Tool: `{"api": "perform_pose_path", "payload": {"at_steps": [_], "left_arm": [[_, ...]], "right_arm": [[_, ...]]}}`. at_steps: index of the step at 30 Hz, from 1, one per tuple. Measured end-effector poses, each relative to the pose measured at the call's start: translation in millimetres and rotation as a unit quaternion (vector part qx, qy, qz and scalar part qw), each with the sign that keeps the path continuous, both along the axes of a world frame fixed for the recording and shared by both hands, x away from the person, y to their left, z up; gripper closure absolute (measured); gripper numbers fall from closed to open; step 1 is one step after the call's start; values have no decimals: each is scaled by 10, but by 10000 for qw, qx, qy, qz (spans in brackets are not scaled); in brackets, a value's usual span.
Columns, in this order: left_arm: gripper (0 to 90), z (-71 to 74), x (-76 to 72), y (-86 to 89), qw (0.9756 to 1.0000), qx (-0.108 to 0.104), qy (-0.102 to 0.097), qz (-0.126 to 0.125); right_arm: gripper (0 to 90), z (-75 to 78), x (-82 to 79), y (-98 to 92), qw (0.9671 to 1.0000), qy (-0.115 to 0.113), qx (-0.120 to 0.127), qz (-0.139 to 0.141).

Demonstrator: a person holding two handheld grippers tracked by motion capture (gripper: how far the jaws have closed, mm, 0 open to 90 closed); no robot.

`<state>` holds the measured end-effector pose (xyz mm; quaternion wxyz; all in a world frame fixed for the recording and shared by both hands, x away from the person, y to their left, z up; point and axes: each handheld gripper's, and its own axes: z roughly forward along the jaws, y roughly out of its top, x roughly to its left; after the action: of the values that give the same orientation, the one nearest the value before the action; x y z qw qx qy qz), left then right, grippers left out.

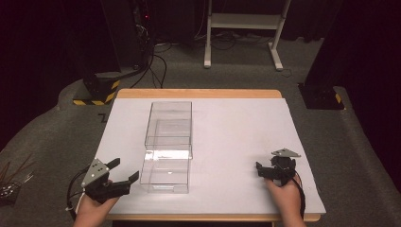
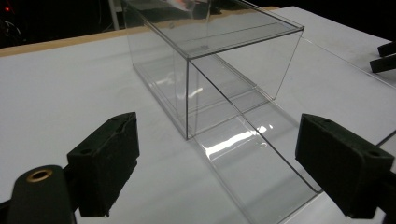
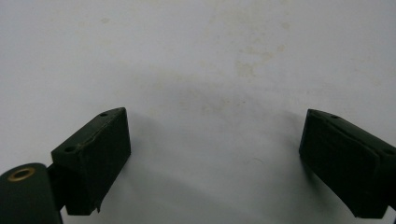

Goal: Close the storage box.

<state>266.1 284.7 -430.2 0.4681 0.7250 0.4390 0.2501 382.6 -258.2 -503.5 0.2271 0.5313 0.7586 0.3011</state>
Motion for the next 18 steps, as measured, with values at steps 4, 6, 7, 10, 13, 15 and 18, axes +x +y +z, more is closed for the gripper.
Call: {"api": "perform_pose_path", "payload": {"at_steps": [4, 6, 7, 10, 13, 15, 18], "left_arm": [[137, -10, -8, -49, 10000, 26, -6, -78], [129, -14, -14, -78, 9999, 12, -11, -122], [128, -16, -16, -91, 9999, -13, 6, -151], [127, -30, -27, -127, 9998, -37, 26, -202], [121, -46, -47, -177, 9996, 80, 57, -273], [120, -35, -61, -189, 9996, 46, 50, -291], [120, -40, -90, -208, 9994, 55, 56, -332]], "right_arm": [[86, 0, 0, 0, 10000, 0, 0, 0], [86, 0, 0, -1, 10000, 0, 1, 1], [86, 0, 1, -1, 10000, 0, 2, 2], [86, 0, 1, -2, 10000, -2, 1, 7], [86, 0, 1, -2, 10000, -3, 1, 8], [86, -1, 1, -2, 10000, -3, 0, 8], [86, 0, 1, -1, 10000, 0, 3, 2]]}}
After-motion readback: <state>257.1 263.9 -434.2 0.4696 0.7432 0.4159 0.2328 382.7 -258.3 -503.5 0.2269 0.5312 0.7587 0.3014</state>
